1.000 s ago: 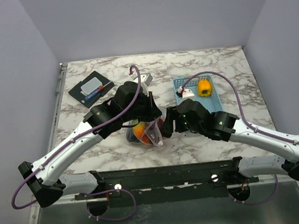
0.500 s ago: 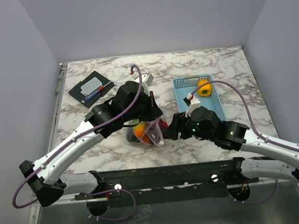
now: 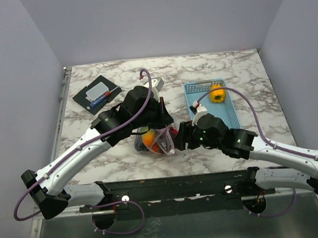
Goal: Place the food in the zip-top bag and seal the zipper
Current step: Place the fake vegetable in the zipper food storage bag.
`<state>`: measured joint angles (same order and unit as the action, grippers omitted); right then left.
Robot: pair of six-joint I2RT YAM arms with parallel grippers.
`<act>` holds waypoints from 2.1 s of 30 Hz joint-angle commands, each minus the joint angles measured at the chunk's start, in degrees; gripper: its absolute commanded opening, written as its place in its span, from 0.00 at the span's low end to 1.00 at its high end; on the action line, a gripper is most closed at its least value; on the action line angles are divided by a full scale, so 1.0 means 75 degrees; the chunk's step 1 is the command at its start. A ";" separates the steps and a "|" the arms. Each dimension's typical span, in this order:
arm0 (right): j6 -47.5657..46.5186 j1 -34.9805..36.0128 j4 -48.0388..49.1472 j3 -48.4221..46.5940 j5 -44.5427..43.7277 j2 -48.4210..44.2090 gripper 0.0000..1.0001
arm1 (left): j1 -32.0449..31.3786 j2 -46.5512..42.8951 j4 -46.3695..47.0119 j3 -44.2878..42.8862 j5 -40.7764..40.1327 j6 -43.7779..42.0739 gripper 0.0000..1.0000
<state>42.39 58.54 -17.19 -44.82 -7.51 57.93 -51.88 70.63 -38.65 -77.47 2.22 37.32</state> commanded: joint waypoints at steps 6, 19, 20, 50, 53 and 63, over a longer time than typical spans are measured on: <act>-0.0107 0.0011 0.0237 0.0198 0.0379 0.0298 0.59 | -0.0040 0.0035 0.0291 -0.0299 0.0116 0.0063 0.00; -0.0412 0.0011 -0.1082 -0.1590 -0.0667 0.0845 0.21 | -0.0050 0.0006 0.0300 -0.0212 0.0340 0.0016 0.00; -0.0383 0.0014 -0.1235 -0.1792 -0.0718 0.0977 0.20 | -0.0046 -0.0001 0.0302 -0.0206 0.0352 0.0016 0.00; -0.0064 0.0015 -0.1082 -0.2300 -0.0621 0.1246 0.72 | -0.0048 -0.0171 0.0373 -0.0307 -0.0100 0.0261 0.00; -0.0166 0.0011 -0.1349 -0.2392 -0.0762 0.0942 0.72 | -0.0051 -0.0183 0.0373 -0.0356 -0.0191 0.0262 0.00; -0.0529 0.0011 -0.3138 -0.2839 -0.1972 0.0070 0.71 | -0.0041 -0.0219 0.0361 -0.0345 -0.0481 0.0204 0.00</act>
<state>40.14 58.43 -33.28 -63.94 -15.84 60.64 -51.88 70.41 -39.03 -77.58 -0.47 38.46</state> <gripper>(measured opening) 0.712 0.005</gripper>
